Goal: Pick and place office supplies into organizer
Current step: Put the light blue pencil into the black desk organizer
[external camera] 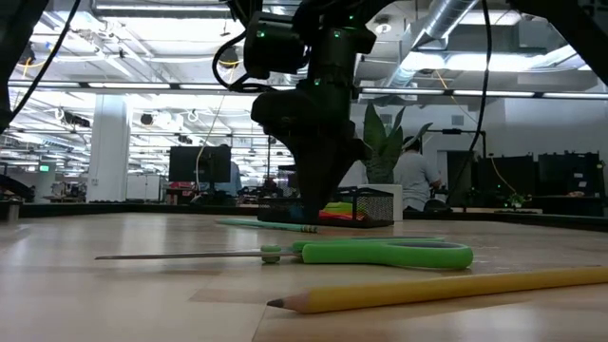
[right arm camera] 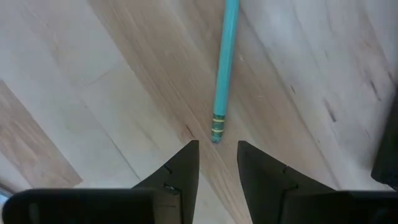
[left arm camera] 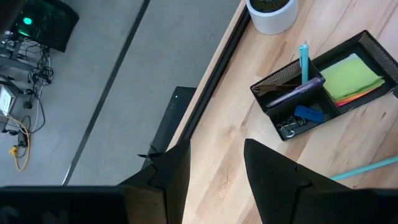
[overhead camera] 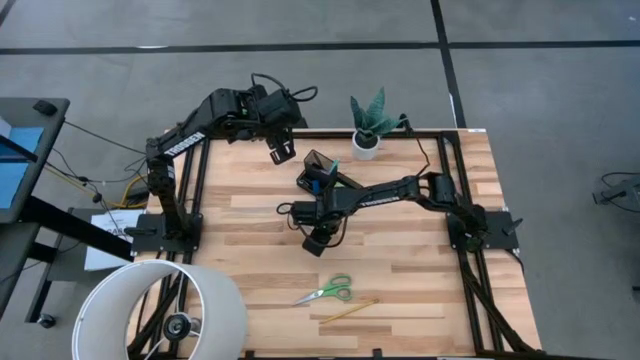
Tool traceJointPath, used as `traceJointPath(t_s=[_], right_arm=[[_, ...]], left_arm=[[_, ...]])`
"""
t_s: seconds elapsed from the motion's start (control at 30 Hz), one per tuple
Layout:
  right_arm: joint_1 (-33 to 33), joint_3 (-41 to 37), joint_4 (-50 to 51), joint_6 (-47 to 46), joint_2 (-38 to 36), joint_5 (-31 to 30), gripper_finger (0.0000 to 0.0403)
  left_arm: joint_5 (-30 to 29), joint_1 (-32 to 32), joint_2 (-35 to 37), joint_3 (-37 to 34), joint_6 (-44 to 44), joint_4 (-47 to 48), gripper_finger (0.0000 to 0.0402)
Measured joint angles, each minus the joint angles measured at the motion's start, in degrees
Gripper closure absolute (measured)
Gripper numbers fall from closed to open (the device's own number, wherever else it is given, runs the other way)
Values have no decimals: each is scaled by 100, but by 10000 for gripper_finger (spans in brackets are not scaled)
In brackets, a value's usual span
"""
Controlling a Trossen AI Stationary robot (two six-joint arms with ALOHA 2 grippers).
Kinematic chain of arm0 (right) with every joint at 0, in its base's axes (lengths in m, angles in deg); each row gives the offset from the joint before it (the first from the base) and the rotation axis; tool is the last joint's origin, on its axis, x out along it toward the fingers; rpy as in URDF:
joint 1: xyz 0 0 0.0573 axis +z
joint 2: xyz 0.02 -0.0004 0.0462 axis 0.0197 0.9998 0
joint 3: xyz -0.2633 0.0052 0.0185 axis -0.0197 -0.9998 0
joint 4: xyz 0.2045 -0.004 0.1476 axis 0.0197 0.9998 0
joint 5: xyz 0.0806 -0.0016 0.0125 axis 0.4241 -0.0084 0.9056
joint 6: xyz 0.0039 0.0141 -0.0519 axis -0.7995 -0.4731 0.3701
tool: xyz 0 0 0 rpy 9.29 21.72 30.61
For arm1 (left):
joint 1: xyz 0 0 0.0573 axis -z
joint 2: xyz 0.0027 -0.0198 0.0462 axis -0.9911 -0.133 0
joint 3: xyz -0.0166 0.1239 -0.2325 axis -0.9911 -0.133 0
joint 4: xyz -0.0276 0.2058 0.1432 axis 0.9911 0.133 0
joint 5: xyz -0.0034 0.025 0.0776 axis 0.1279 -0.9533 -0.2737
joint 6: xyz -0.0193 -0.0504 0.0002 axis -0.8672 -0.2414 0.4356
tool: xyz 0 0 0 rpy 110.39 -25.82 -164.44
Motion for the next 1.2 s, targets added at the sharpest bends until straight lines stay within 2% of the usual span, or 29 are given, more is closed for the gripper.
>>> traceJointPath(t_s=[0.27, 0.6, 0.8, 1.2], right_arm=[[12, 0, 36, -68, 2, 2, 301], [-9, -368, -128, -154, 15, -4, 301], [-9, -369, -508, -155, 15, -141, 301], [126, -356, -172, -153, 173, -57, 301]], left_arm=[[-2, -2, 0, 0, 1, 0, 258], [-7, -2, 0, 0, 54, 2, 258], [-11, -7, 0, 0, 95, 2, 258], [-9, -7, 0, 0, 21, 1, 258]])
